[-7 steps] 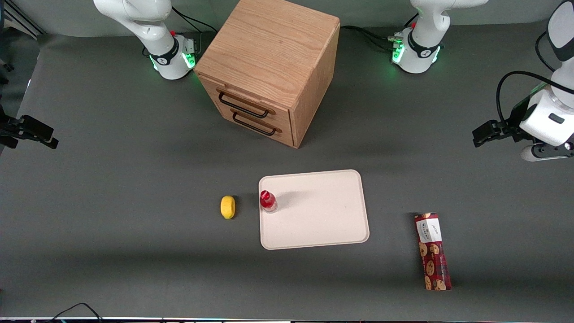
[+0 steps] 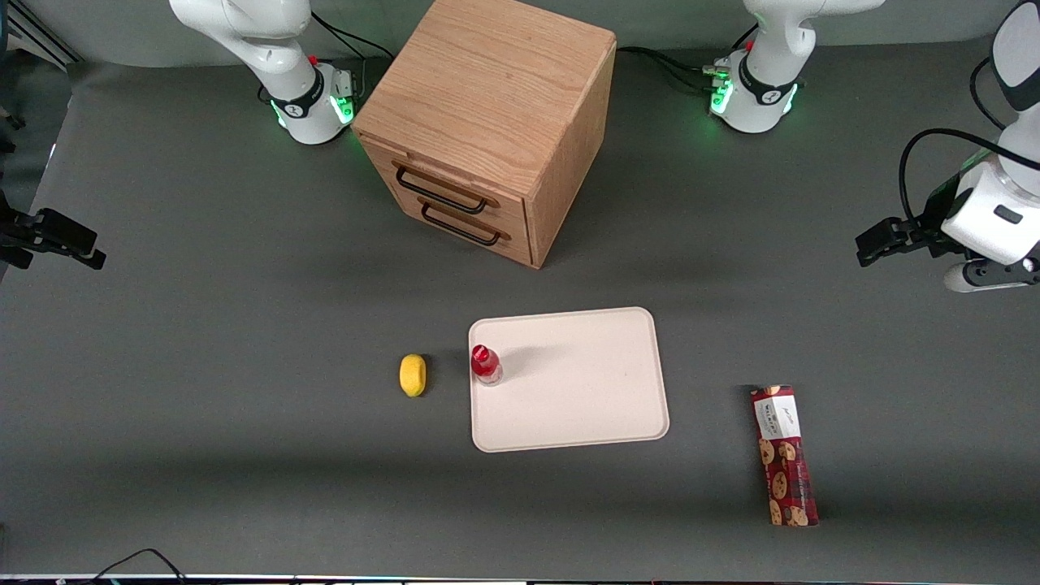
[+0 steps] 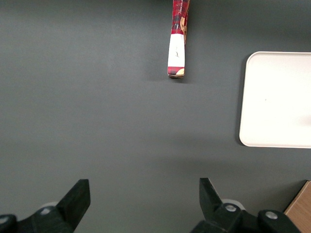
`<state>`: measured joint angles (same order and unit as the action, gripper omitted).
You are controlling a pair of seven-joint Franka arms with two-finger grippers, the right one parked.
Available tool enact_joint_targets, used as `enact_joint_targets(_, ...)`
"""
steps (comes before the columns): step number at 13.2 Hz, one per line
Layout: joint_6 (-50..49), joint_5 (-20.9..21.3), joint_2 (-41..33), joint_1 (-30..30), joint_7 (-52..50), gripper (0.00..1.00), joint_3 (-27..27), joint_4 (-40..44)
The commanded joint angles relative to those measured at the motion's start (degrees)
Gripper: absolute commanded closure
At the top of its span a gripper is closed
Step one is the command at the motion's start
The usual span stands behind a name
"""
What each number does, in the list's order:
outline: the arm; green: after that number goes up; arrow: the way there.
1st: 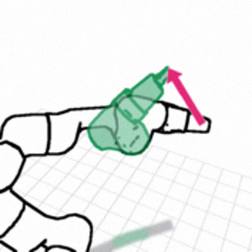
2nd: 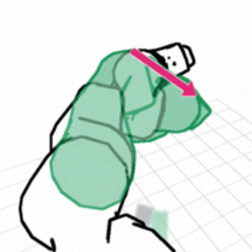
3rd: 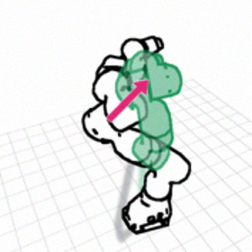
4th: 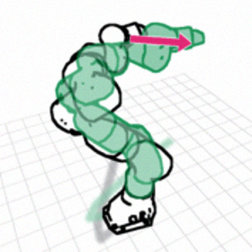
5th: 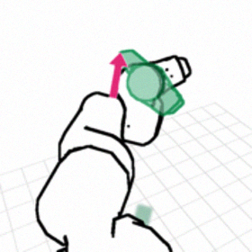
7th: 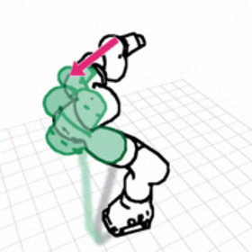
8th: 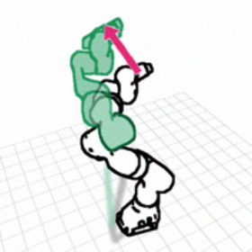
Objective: Place red cookie box on tray
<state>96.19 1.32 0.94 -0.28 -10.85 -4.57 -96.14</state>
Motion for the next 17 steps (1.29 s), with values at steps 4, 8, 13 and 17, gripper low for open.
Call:
enact_joint_targets(4,-1.5,-0.1,0.8,0.5,0.8,0.00,0.3,1.8)
enact_joint_targets(8,-0.7,-0.2,1.4,0.5,0.8,0.00,0.2,2.8)
enact_joint_targets(13,-0.2,-0.2,12.8,0.7,-0.3,0.00,-2.5,14.1)
enact_joint_targets(17,4.6,0.3,22.4,1.2,0.0,0.00,-3.2,19.2)
